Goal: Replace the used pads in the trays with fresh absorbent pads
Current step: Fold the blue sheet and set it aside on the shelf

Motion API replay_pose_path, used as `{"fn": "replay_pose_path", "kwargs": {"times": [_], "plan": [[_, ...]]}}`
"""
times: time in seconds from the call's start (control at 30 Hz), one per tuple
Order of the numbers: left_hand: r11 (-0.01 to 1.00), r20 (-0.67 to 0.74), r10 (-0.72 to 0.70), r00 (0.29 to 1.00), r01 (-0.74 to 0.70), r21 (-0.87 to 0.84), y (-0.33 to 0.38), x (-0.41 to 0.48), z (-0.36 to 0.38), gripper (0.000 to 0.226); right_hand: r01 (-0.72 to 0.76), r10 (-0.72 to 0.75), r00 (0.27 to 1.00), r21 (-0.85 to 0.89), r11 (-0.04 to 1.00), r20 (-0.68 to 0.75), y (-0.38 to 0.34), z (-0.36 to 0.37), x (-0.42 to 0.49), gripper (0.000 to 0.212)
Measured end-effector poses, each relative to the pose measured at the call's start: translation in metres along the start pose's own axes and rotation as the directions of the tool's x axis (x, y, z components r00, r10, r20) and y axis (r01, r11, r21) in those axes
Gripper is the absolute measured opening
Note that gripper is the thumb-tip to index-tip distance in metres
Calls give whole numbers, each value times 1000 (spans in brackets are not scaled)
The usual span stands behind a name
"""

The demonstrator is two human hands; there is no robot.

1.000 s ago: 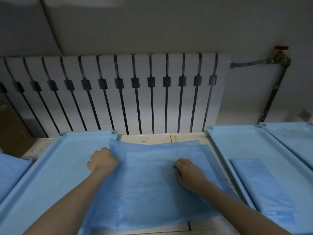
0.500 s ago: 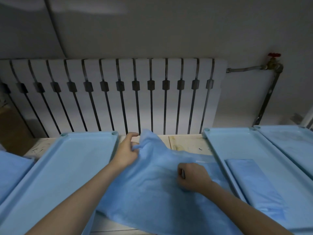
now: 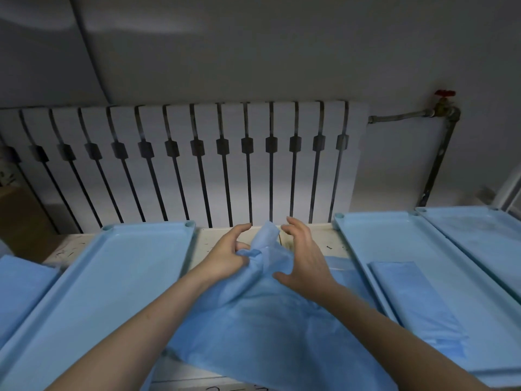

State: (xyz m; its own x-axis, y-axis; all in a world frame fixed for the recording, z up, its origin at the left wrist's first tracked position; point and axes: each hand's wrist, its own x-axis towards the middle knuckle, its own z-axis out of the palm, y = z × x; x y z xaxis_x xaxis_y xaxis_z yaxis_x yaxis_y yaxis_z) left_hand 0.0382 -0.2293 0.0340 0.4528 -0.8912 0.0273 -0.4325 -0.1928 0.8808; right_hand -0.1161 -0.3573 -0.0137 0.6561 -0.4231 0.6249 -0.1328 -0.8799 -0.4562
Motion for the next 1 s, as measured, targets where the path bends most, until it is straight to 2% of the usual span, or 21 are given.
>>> {"fn": "replay_pose_path", "kwargs": {"times": [0.07,0.13,0.2,0.27,0.33,0.47,0.6,0.77,0.87,1.0], "plan": [[999,6,-30,1000,31,-38,0,0,0,71,11,-11,1000,-80,997,-4,-1,8,-3,74],[995,28,-56,998,58,-76,1,-1,0,68,-23,20,999,-69,997,-43,-5,11,0,57],[987,56,-90,994,97,-130,3,-2,0,61,-3,3,997,-6,1000,-82,-8,13,3,34],[968,103,-111,989,131,-212,6,-3,-3,51,-9,18,998,138,990,-63,-9,12,5,16],[954,152,-117,981,154,-258,7,-4,-5,37,-80,84,996,263,961,-1,-8,11,6,19],[932,214,-126,969,189,-310,7,-3,-4,18,-191,179,982,378,906,67,-13,9,9,32],[916,226,-149,963,221,-334,8,-6,-2,8,-245,223,969,452,858,103,-13,10,11,10],[877,223,-164,961,245,-413,6,-9,-4,28,-264,242,964,445,856,107,-13,10,10,22],[876,186,-159,970,225,-426,6,-9,-3,13,-261,235,965,447,856,114,-17,7,11,24],[869,69,-155,985,170,-465,7,-7,-6,37,-212,201,977,444,870,74,-21,1,14,12]]}}
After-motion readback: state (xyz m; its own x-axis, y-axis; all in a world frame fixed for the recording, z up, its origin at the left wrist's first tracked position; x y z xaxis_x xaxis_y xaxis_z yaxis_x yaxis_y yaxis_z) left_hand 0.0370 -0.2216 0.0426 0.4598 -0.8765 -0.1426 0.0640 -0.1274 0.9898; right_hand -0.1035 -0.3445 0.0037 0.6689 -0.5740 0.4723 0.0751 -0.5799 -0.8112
